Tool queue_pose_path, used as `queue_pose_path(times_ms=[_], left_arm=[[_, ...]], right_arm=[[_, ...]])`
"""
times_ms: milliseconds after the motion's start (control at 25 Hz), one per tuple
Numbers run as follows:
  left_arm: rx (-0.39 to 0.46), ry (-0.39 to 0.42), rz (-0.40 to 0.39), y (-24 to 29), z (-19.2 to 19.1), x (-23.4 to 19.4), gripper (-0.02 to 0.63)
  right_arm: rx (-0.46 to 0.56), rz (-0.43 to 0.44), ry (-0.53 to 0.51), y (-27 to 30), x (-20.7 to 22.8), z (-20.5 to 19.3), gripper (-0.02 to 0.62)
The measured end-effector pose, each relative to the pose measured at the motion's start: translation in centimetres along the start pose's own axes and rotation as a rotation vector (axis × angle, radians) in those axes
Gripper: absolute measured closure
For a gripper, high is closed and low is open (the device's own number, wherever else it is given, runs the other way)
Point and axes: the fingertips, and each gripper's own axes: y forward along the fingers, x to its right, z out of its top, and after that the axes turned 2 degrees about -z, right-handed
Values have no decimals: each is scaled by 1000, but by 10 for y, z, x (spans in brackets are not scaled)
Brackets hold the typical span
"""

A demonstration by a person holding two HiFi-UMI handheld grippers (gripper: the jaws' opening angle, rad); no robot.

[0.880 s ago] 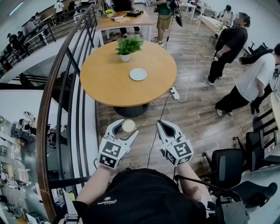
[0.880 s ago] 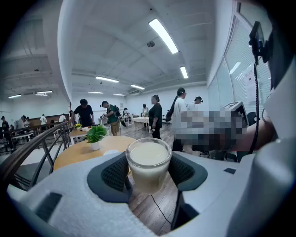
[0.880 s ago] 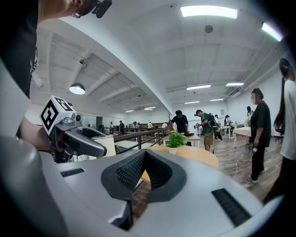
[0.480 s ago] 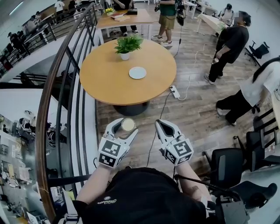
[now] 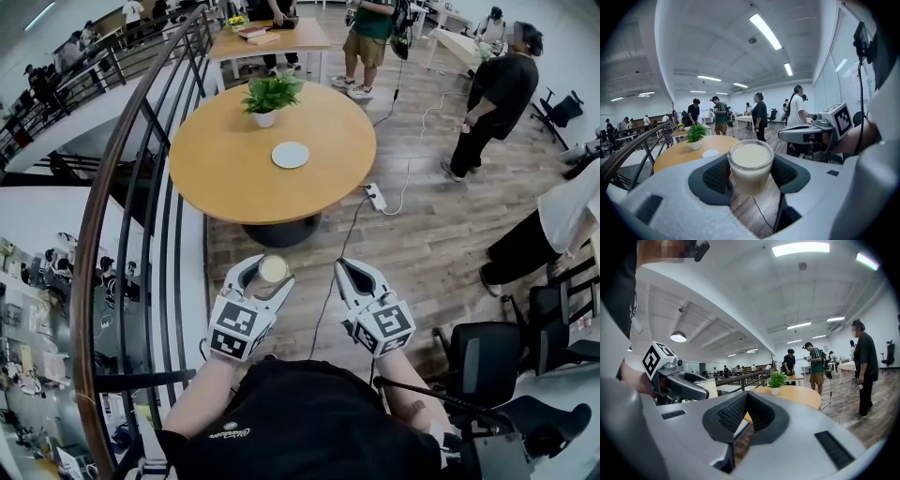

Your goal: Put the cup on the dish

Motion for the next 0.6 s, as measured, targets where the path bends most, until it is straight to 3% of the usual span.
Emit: queue_pose_path(times_ms=[600], left_arm=[[7,-15,55,31,4,33,339]], right_arm=[[1,25,0,-27,46,-12,598]])
